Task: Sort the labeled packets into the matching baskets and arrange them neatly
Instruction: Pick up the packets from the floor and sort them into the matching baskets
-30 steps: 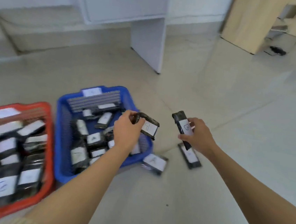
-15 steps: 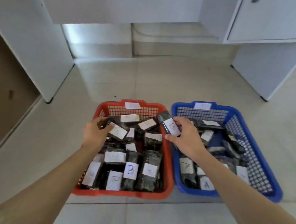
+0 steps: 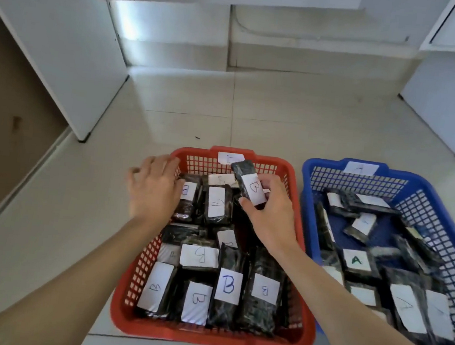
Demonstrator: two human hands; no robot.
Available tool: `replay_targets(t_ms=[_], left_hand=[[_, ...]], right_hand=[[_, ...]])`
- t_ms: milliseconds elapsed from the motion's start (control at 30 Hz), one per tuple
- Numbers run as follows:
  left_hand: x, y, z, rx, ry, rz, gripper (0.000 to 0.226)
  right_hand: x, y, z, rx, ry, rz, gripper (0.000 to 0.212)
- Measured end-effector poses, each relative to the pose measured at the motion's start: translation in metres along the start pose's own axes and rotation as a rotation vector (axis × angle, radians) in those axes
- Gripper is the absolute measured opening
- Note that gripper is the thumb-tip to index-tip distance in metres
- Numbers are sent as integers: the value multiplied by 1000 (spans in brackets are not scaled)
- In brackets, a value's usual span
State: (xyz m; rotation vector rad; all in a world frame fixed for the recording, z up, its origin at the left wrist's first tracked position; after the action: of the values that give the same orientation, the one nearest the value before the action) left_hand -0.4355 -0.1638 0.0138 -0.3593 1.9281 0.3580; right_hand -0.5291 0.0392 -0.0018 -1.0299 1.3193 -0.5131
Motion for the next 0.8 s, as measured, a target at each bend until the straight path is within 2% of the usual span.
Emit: replay_targets(t_ms=[67, 167, 267, 467, 600, 700, 800], left_hand=[[12, -22, 18, -170, -137, 15, 50], [31, -31, 29, -309, -249, 228, 47], [31, -30, 29, -296, -227, 267, 38], [31, -33, 28, -297, -205, 271, 37], [34, -36, 28, -300, -193, 306, 38], [31, -33, 28, -307, -216, 277, 39], [20, -24, 26, -315, -225, 166, 41]], right_hand=[[17, -11, 1, -24, -22, 23, 44], [50, -28, 7, -54, -82, 207, 45], [70, -34, 7, -30, -86, 416, 52], [89, -47, 6, -53, 34, 500, 55], [106, -41, 11, 9, -50, 567, 69], [93, -48, 16, -57, -43, 582, 59], [49, -52, 18, -185, 33, 594, 44]])
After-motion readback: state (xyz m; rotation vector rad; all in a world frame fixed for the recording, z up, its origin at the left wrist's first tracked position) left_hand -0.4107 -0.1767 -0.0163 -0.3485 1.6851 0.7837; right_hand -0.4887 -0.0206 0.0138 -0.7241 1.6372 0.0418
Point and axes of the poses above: each hand's wrist, its own z-axis away from the middle knuckle, its own x-axis out of the palm, y = z × x, the point moved 8 cm from there along -z, towards the middle knuckle, and after that the axes turned 6 degrees about x, right-handed, at the moved point
